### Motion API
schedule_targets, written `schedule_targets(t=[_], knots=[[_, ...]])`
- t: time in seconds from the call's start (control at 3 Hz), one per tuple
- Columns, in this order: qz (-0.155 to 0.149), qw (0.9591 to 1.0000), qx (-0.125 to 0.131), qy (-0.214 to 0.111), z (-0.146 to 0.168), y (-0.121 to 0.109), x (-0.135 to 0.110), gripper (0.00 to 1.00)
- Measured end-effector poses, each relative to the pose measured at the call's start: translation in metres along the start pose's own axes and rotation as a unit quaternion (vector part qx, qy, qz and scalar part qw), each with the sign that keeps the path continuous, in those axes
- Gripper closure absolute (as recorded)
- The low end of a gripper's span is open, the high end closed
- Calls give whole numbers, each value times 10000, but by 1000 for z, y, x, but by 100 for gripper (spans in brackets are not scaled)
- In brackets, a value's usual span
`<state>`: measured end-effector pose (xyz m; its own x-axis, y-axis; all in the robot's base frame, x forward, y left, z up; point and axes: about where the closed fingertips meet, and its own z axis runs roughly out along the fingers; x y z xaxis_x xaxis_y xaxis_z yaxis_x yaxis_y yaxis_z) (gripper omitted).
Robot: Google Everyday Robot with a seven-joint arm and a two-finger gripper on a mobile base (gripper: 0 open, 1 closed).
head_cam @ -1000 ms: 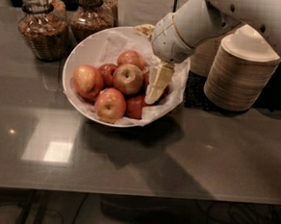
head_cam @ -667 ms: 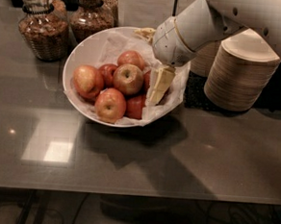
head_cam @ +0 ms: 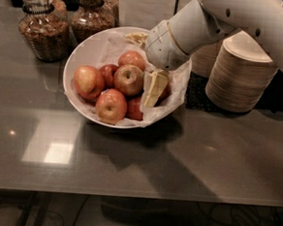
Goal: Pick apple from white bowl
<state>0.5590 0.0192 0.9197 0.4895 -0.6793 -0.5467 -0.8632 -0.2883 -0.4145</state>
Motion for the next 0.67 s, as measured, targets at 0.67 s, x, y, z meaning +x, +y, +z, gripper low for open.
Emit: schedule_targets(t=[0.67], knots=[[-69,9996,-231,-137,15,2,-7,19]])
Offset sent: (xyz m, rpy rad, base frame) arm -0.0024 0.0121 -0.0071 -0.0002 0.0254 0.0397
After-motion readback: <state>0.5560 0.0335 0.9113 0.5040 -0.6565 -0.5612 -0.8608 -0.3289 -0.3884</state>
